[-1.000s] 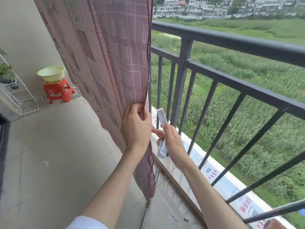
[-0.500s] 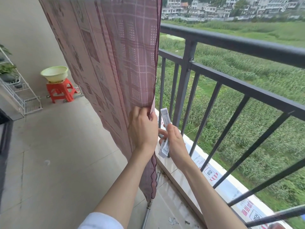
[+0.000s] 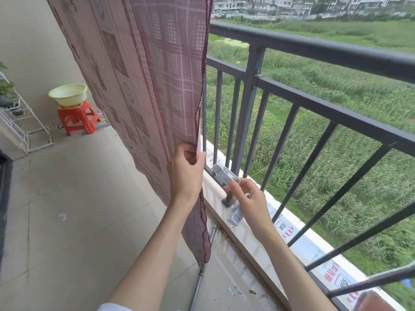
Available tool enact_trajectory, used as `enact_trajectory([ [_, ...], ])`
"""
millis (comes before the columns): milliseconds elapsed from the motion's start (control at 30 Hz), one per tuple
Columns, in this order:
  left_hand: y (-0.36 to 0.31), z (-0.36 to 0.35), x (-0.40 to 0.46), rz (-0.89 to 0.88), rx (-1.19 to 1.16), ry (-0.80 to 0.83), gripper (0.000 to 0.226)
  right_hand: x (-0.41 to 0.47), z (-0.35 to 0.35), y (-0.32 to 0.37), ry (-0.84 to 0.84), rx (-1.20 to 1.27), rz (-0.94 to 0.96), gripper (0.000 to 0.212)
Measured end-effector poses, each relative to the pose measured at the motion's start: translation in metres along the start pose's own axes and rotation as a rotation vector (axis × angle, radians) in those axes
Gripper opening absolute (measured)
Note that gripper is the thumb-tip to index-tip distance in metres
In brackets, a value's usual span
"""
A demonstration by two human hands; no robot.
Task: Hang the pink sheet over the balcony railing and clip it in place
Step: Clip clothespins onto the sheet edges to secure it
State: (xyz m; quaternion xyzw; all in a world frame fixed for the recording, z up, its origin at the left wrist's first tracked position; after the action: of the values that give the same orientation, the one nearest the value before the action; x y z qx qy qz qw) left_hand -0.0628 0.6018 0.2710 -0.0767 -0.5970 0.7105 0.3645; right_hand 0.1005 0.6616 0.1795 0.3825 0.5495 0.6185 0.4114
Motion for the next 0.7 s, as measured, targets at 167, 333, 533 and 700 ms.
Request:
enact_trajectory([
  [167, 0.003, 0.002, 0.003, -0.002, 0.032, 0.054, 0.019, -0.015, 0.008, 0.003, -0.026, -0.178, 0.104, 0.017],
  [333, 0.004, -0.006, 0.009, 0.017, 0.035, 0.204, 0.020, -0.021, 0.004, 0.019, -0.025, -0.273, 0.215, 0.011],
  [533, 0.002, -0.006, 0.014, 0.031, 0.065, 0.268, 0.018, -0.019, 0.003, 0.036, -0.096, -0.347, 0.306, 0.027],
  [700, -0.003, -0.003, 0.013, 0.030, 0.107, 0.239, 0.022, -0.019, -0.008, 0.047, -0.122, -0.369, 0.366, 0.032],
])
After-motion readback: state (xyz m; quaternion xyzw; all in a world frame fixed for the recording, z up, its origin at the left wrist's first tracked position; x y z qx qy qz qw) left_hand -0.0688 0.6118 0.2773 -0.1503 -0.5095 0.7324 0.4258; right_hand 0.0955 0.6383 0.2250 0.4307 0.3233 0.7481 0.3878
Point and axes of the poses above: each hand's wrist, its own x-axis towards the middle knuckle, its own z-axis out of the back of the hand, y = z × x, the point moved 8 cm from there along x, towards the middle knuckle, and after that the axes turned 1 degree about -x, right-handed, at the moved point
